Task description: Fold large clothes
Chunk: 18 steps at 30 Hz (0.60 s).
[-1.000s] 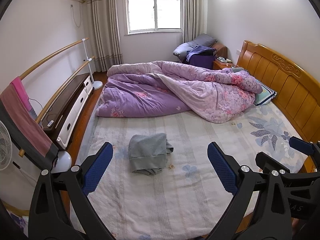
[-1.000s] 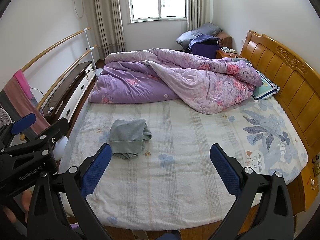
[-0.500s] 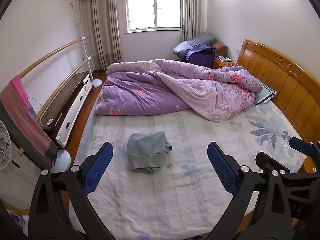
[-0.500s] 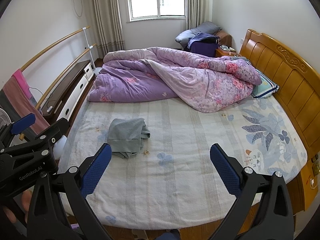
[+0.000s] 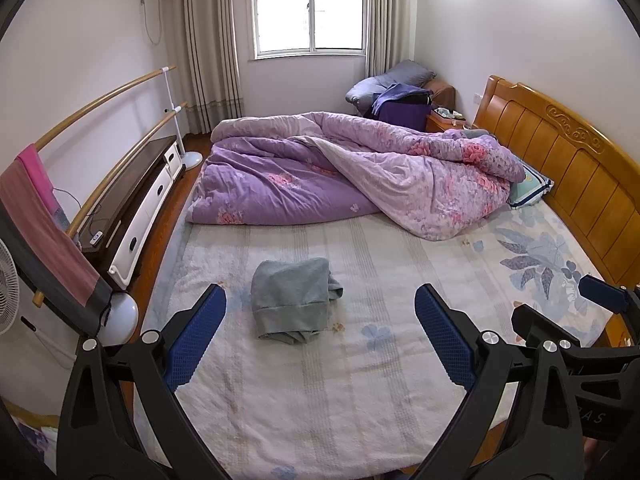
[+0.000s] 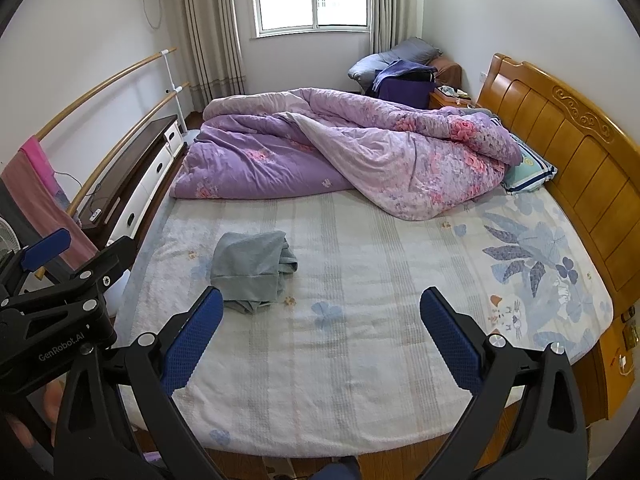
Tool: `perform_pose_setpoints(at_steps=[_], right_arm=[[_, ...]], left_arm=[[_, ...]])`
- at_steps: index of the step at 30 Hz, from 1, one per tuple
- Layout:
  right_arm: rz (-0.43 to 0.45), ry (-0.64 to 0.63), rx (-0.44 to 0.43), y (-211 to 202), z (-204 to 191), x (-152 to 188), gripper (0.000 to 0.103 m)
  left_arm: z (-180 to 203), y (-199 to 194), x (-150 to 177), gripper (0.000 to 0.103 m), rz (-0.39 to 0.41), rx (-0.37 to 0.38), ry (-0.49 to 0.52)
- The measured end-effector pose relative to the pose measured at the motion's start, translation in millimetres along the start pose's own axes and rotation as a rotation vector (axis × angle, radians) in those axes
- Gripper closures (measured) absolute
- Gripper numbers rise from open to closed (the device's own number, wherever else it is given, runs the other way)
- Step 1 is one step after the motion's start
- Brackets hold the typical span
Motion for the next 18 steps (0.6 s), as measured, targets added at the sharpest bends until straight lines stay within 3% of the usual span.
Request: perform_pose_setpoints(at_steps=[18], right_arm=[[-0.037,-0.002,0.014,24.2,-6.0,-1.5,0.008]], left_arm=[[3.4,22.4,14.0,0.007,-0.031,0.034,-0.020]])
Point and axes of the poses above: each gripper's, at about its wrist camera, not at the fingertips, and y roughly the way its jaws point, z to its right, x to its underside, the point moved 9 cm from there along y, roughly the way its jaws point, and after that the axes turned 11 degrees about y, right-handed, at the moved point
